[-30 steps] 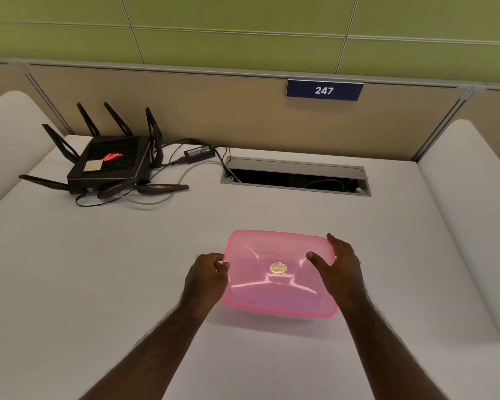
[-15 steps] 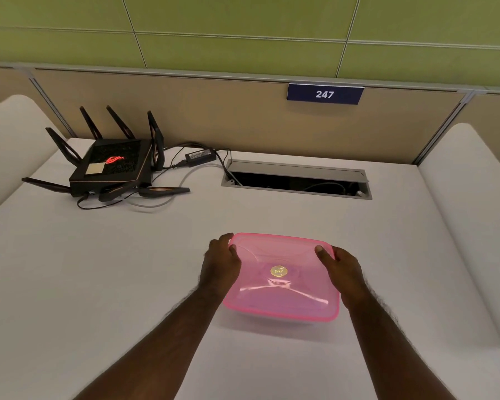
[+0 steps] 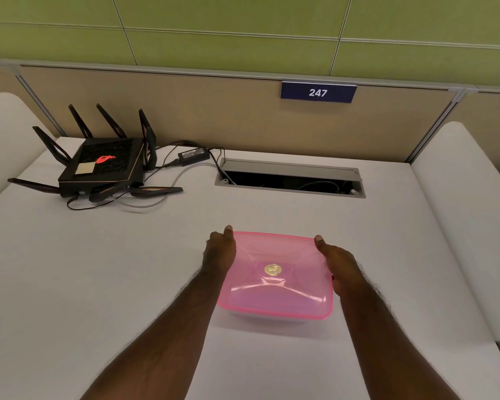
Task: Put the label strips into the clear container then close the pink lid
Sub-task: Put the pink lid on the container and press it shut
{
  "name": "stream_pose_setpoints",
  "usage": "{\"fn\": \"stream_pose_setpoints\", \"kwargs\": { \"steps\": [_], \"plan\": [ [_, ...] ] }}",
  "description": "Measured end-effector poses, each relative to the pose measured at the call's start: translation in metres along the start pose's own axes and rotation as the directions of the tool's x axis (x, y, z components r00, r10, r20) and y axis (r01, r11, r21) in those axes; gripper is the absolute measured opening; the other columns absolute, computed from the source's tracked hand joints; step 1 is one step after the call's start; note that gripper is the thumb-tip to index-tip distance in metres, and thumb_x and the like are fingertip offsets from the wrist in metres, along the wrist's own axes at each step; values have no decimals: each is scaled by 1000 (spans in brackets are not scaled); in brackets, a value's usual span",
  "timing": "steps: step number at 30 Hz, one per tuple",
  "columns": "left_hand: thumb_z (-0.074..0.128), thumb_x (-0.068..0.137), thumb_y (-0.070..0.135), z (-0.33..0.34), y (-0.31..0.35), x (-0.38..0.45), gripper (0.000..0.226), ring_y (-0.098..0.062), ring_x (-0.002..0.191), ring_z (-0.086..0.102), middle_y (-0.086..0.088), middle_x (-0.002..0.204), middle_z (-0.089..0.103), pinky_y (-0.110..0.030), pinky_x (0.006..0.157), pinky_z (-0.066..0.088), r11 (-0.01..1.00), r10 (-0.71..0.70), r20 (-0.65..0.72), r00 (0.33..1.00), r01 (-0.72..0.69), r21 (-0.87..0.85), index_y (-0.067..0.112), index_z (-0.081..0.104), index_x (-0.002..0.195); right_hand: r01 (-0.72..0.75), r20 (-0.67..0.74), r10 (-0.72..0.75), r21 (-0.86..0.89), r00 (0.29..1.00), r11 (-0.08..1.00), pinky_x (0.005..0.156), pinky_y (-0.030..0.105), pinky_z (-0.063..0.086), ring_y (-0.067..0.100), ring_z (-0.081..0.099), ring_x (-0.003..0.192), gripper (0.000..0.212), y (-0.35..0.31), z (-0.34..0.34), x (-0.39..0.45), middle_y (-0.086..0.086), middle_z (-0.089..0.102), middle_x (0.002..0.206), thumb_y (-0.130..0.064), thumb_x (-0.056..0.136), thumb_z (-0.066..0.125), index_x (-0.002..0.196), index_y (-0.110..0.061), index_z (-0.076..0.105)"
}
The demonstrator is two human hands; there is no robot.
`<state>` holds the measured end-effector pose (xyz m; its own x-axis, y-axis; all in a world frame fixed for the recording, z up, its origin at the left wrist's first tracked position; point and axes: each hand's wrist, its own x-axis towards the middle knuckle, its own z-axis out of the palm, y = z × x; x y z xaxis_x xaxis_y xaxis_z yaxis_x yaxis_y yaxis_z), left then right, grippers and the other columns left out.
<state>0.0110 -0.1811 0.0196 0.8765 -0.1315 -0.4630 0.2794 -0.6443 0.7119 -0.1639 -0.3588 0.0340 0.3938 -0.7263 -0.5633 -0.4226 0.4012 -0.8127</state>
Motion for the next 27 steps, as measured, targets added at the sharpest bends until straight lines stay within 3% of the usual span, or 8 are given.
{"fn": "stream_pose_setpoints", "kwargs": {
  "steps": [3,7,10,14,17,20,23,27],
  "plan": [
    [34,96,50,0,-3,2,60,-38,118,51,-21,133,53,-44,99,40,997,-6,33,999,9,-72,2,46,129,-63,21,63,27,998,998,94,53,51,37,62,102,43,-3,0,0,19,67,111,-45,80,73,97,-7,66],
    [36,94,52,-1,-4,7,59,-35,116,51,-18,130,54,-40,92,39,996,1,43,999,3,-90,4,47,126,-81,11,80,60,997,995,98,55,48,40,60,111,53,-6,0,2,22,65,117,-43,79,74,109,0,65],
    [38,95,50,1,-6,9,54,-34,109,53,-18,124,58,-38,88,38,996,26,18,1000,-24,-83,4,50,120,-40,-65,43,44,997,998,93,45,49,35,59,101,46,-6,6,1,23,65,112,-41,82,72,101,1,65],
    [41,95,49,5,-12,10,42,-28,92,50,-11,107,59,-34,81,38,993,54,-11,998,-55,-100,9,51,103,-22,-119,26,35,993,999,80,41,48,29,54,85,44,-5,11,0,20,65,99,-41,83,71,93,2,65],
    [40,95,49,6,-12,11,43,-29,88,50,-7,96,56,-34,78,38,995,75,-34,997,-77,-70,8,52,101,-20,-42,23,62,999,998,72,35,50,26,58,81,35,-3,6,-3,11,67,95,-40,84,70,92,-6,68],
    [39,95,49,6,-15,9,43,-30,86,54,-6,89,57,-34,75,39,993,96,-60,994,-99,-59,8,53,95,76,37,-75,-3,996,997,89,48,54,32,66,96,31,2,1,-9,12,72,102,-40,90,63,97,-11,72],
    [41,95,49,5,-14,7,44,-31,87,55,-7,90,58,-34,74,38,994,103,-82,991,-107,-34,7,55,94,150,69,-145,-64,987,987,94,50,53,31,65,104,32,5,-6,-14,12,71,109,-36,93,59,111,-11,70],
    [53,93,39,0,-9,-4,27,-35,100,59,-12,104,61,-33,78,41,980,189,-173,967,-196,-26,13,55,97,57,201,-18,-189,979,980,87,48,56,26,64,104,42,12,-27,-28,7,69,114,-39,90,63,126,-18,58]
  ]
}}
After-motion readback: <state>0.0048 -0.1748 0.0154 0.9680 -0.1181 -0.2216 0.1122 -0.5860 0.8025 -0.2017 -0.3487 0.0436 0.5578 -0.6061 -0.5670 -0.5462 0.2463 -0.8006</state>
